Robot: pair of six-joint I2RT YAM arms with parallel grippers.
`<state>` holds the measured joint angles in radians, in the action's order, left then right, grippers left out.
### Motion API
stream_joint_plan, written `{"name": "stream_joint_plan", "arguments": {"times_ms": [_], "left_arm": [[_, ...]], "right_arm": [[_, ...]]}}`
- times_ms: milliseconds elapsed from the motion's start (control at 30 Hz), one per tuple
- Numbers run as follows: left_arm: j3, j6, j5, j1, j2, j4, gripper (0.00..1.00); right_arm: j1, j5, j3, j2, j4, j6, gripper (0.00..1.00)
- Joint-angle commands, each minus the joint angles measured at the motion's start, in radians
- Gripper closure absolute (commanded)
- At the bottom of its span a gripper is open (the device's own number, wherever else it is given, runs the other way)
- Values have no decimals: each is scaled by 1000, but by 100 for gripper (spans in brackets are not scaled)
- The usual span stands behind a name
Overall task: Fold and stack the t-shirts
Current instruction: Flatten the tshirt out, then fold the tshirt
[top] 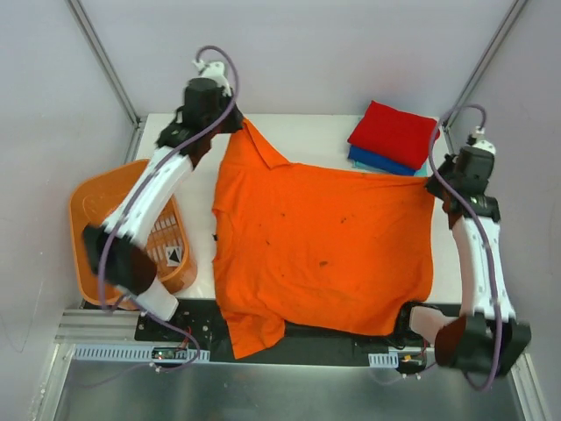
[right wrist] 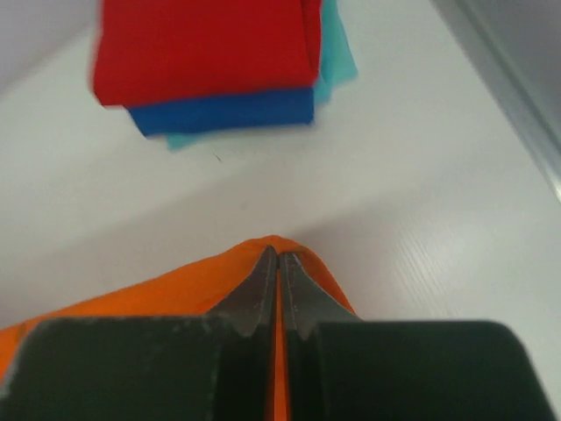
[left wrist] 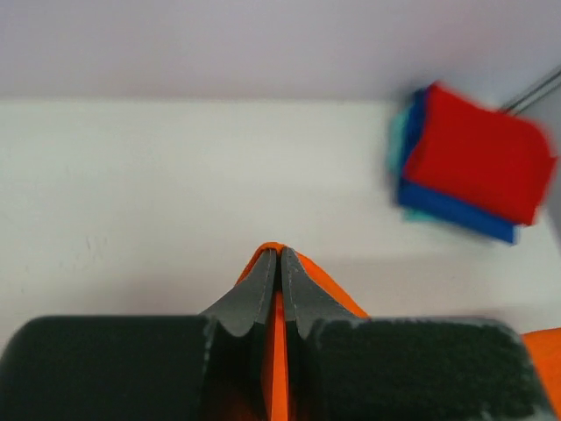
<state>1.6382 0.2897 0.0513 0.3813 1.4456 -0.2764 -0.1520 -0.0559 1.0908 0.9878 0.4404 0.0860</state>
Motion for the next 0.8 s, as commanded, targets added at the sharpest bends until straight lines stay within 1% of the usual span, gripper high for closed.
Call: {"name": "stream_joint_plan", "arguments": {"times_ms": [0,33,67,100,167,200,300,400,467,533,633,767], "left_arm": [[99,-33,-77,-50,344,26,100],[136,-37,-109,-58,411,25,100],[170,-34,-161,-64,526,23,100],[234,-26,-188,-70,573,17,100],[281,-20,-206,-82,674,17,100],[310,-20,-205,-85,696,17,100],[334,-24,-214,-96,742,17,100],[307,-24,-222,-99,739,17,100],[279,-21,-226,-99,708,17,100],[217,-1,-244,-99,675,20,100],[114,34,-268,-98,590,31,100],[-52,97,-251,-93,422,49,100]], "right_arm": [[6,11,10,325,-180,15,99],[12,11,36,397,-184,11,99],[14,7,65,461,-175,3,100],[19,-4,127,574,-172,-2,99],[32,-39,181,662,-169,-15,99],[34,-42,222,723,-166,-20,99],[35,-50,277,787,-155,-5,99],[38,-47,296,799,-135,-3,100],[42,-65,287,789,-120,-9,99],[43,-81,259,759,-103,-11,99],[42,-84,230,706,-77,-15,99],[43,-68,164,629,-45,-20,99]]}}
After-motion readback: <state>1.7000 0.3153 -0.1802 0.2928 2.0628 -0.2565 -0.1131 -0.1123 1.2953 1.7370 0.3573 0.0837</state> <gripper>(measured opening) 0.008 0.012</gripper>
